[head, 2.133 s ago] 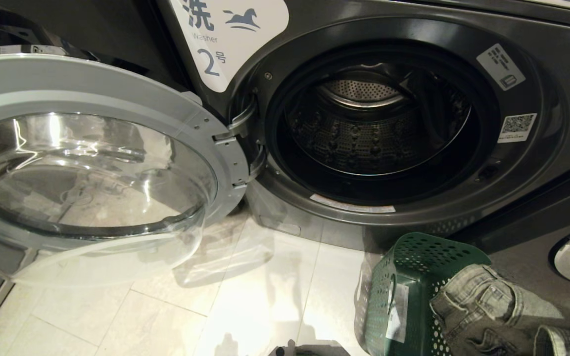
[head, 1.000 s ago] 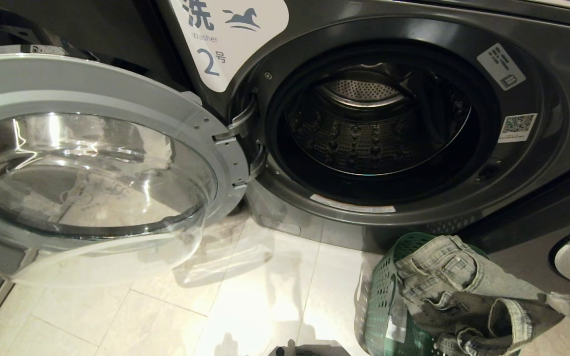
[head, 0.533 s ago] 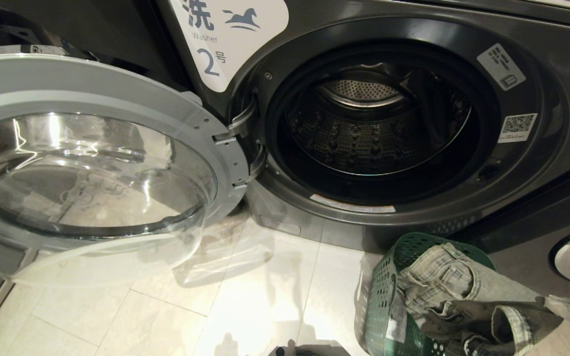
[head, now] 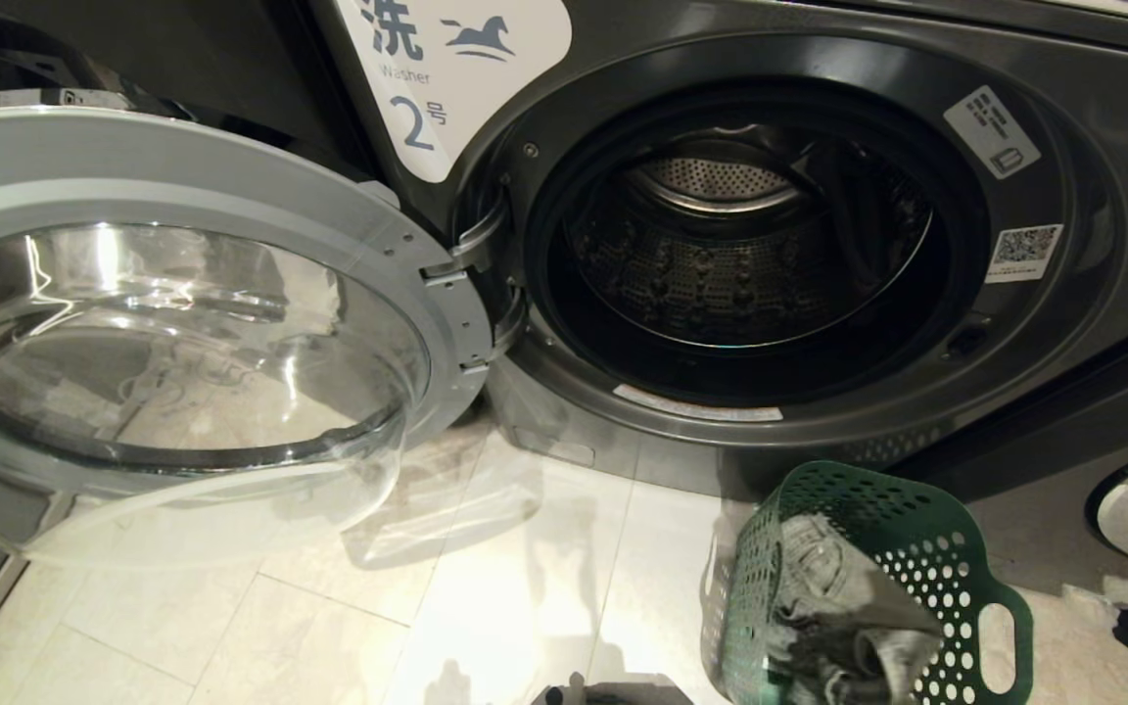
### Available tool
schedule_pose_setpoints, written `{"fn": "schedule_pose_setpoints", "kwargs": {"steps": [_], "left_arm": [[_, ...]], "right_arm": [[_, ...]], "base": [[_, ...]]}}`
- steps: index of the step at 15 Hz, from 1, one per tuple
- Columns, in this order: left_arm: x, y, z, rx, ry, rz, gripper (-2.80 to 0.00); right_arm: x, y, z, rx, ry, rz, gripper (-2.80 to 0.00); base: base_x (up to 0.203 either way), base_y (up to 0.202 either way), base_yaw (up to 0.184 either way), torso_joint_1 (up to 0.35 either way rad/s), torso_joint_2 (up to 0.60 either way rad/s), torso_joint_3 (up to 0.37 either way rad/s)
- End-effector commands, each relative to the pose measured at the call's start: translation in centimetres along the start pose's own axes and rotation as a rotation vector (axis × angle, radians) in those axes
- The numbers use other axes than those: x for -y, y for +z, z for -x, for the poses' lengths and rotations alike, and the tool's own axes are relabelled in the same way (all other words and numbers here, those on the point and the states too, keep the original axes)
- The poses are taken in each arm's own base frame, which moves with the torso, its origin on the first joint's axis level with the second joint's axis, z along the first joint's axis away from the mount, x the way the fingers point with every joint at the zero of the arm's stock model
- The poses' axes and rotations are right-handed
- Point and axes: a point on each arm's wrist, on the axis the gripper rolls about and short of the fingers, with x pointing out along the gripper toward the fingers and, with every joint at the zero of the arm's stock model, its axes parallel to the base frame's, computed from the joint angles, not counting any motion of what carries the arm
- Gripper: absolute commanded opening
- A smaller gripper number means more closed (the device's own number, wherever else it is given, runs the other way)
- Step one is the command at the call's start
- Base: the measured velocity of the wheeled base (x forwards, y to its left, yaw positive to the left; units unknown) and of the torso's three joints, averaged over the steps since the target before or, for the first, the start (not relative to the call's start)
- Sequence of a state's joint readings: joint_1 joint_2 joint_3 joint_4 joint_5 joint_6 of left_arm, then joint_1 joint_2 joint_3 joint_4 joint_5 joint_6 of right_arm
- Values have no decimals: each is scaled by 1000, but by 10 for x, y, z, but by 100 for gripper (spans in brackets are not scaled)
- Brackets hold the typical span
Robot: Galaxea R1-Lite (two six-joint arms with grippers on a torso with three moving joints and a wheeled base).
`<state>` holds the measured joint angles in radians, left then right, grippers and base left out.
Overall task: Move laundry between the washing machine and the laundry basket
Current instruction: Pick a cloth and place it into the basket, then close the washing machine door with the left hand
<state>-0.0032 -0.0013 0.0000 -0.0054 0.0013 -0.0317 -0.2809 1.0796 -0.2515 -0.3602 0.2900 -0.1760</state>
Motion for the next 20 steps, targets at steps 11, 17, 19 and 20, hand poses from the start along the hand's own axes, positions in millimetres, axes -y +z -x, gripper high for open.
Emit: {"fn": "schedule_pose_setpoints", "kwargs": {"steps": [11, 17, 19, 20], "left_arm": [[0, 0, 0, -1, 0, 1, -280], [0, 0, 0, -1, 0, 1, -280], [0, 0, 0, -1, 0, 1, -280], [0, 0, 0, -1, 0, 1, -280]], "right_arm": [[-10, -31, 17, -244, 11, -58, 0], [-16, -38, 33, -250, 3, -58, -280], [-20, -35, 44, -175, 1, -26, -280], [-22, -35, 49, -135, 6, -7, -280]], "base": [[0, 0, 0, 0, 0, 0], [0, 0, 0, 0, 0, 0], [0, 0, 0, 0, 0, 0], [0, 0, 0, 0, 0, 0]]}}
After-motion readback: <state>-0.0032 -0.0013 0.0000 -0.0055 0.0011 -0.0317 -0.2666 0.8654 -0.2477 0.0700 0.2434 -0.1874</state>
